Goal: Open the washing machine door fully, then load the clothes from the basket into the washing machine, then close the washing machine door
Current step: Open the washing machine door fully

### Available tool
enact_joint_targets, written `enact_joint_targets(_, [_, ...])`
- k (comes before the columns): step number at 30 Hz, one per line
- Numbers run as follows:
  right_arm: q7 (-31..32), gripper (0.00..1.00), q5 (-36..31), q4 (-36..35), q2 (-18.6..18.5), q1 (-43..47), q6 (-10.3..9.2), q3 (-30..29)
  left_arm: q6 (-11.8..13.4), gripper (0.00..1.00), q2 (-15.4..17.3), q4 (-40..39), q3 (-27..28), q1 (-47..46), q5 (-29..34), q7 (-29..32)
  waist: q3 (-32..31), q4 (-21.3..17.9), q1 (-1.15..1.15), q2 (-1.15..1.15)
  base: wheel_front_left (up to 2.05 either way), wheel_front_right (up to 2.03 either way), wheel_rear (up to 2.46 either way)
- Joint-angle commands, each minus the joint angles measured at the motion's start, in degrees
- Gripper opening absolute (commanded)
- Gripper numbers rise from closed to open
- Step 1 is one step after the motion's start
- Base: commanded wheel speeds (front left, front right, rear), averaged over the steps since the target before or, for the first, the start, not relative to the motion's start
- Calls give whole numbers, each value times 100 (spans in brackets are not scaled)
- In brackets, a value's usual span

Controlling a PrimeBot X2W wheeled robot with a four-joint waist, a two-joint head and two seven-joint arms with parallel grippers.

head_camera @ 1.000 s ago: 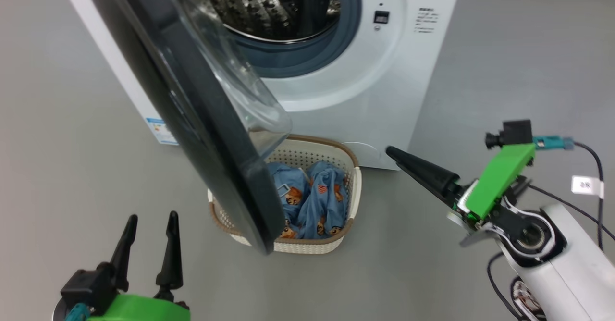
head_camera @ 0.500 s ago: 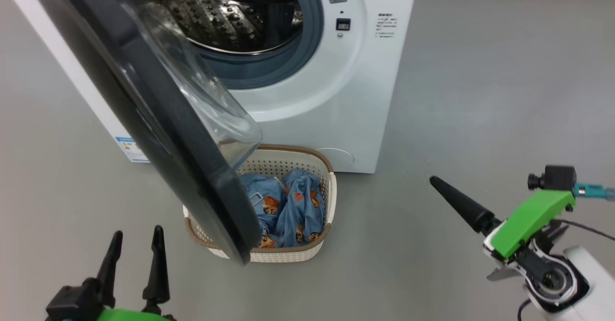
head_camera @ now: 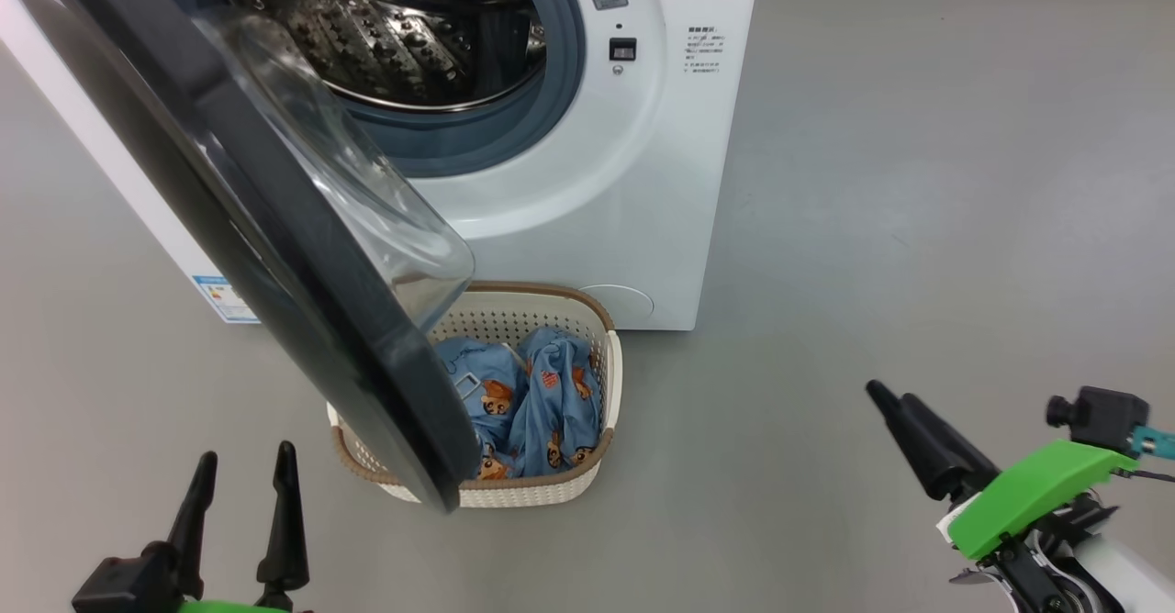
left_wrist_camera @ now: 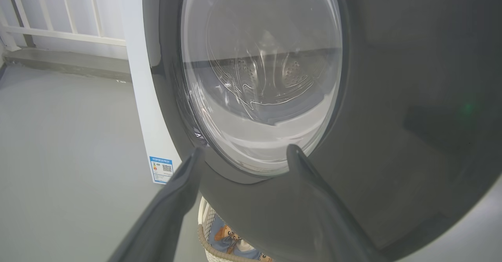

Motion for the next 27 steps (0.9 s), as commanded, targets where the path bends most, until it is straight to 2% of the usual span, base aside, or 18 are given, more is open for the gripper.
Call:
enact_joint_targets(1, [-287,100,-118,-69,-193,37,34,117,3,100,89,-162,205,-59,33,-36,-2,-4,0,0,0,0,0])
enact_joint_targets(3, [-622,100,-183,6,-259,37,34,222,3,100,85,-157,207,-56,37,-36,-10,-6,0,0,0,0,0])
enact_joint_targets(10, [-1073,100,-505,205,-337,60,34,244,3,100,72,-157,213,-42,52,-36,-39,13,0,0,0,0,0])
enact_joint_targets(19, [-1090,100,-1926,-31,173,550,34,-1125,3,100,56,-180,216,-3,69,-36,-77,34,0,0,0,0,0])
enact_joint_targets(27, [-1091,100,-3545,-345,533,946,34,-1832,3,100,51,-186,236,-21,64,-36,-72,56,0,0,0,0,0])
